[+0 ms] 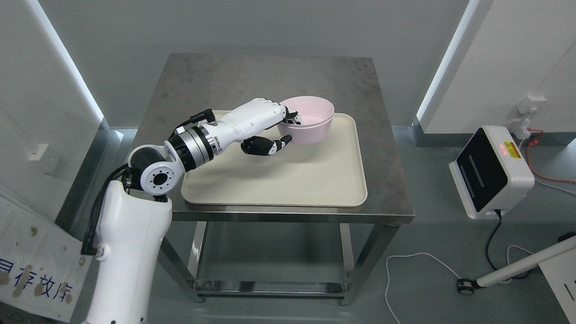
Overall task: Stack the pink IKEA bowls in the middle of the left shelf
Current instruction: 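Lift the stacked pink bowls off the tray with the left hand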
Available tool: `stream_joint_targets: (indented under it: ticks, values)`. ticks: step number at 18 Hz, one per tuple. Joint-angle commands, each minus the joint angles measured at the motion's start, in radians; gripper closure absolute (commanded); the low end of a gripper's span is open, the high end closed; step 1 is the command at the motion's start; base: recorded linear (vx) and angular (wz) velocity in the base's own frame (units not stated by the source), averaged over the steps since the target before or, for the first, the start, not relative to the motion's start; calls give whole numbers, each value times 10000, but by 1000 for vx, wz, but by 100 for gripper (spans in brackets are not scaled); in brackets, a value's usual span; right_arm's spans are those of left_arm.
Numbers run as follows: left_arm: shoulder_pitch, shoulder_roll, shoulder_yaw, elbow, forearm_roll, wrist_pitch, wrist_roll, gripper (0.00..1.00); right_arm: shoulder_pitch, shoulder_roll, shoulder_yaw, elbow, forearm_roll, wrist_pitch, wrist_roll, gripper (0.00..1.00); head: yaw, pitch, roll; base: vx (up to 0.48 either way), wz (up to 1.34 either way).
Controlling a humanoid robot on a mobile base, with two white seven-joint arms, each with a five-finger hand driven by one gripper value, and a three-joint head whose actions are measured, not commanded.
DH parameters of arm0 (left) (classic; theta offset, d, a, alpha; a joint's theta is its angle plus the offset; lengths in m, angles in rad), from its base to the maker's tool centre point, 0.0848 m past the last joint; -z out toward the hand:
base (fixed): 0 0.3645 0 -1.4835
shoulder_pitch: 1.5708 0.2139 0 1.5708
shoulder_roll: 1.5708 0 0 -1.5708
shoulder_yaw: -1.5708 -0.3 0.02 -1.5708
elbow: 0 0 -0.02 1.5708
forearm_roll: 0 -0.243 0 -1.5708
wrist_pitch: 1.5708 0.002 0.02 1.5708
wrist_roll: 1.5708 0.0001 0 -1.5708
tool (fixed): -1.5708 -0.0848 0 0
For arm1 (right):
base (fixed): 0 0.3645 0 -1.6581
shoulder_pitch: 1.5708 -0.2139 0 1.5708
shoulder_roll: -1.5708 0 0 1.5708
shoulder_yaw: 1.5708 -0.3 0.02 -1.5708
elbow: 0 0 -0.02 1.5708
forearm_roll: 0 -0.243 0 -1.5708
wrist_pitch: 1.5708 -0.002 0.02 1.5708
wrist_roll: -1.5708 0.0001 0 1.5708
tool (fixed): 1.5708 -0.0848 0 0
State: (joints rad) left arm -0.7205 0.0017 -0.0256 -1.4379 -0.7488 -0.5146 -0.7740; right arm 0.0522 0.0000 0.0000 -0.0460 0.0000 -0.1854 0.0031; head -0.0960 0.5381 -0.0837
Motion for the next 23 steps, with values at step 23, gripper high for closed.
stream_joint_targets:
  ticks: [23]
  values:
    - [793,158,1468,-1283,570,-852,-53,95,0,-175,-92,0,77,-3,-1,0,0,1,0,-60,-32]
